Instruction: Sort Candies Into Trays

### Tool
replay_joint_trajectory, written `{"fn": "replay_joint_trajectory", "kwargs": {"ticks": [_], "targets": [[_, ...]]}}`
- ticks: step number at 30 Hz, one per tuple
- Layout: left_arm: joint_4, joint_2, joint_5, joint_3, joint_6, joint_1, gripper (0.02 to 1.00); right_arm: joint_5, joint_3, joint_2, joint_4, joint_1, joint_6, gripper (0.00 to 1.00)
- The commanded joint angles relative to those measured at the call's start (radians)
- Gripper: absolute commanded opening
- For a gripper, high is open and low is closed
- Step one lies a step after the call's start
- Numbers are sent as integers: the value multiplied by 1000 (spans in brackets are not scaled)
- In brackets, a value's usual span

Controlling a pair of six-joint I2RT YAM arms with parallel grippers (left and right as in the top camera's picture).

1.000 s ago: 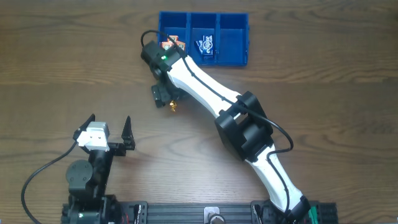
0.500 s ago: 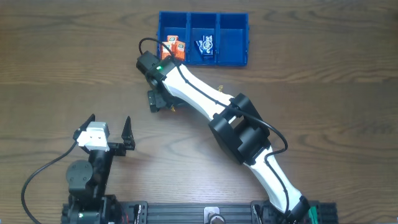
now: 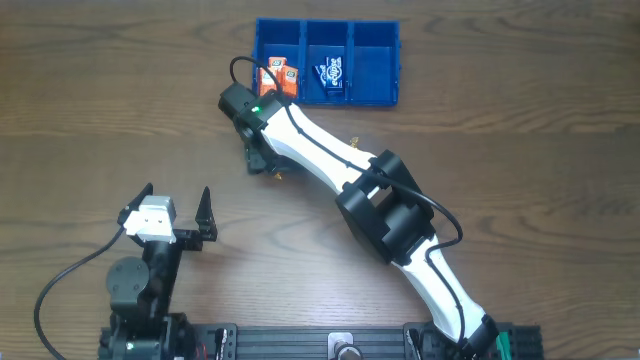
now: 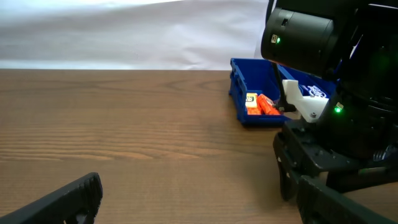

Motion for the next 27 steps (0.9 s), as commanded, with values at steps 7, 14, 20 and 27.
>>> {"fn": "replay_joint_trajectory", "kwargs": {"ticks": [7,14,20,27], "targets": [[-34,-6,18,-20,14,0,998,16,-10,34,7,6,2,527],[-34,-6,18,-20,14,0,998,16,-10,41,7,6,2,441],[-34,-6,18,-20,14,0,998,16,-10,44,10,7,2,220],[-34,-6,18,-20,14,0,998,16,-6,42,9,6,-3,47]]}}
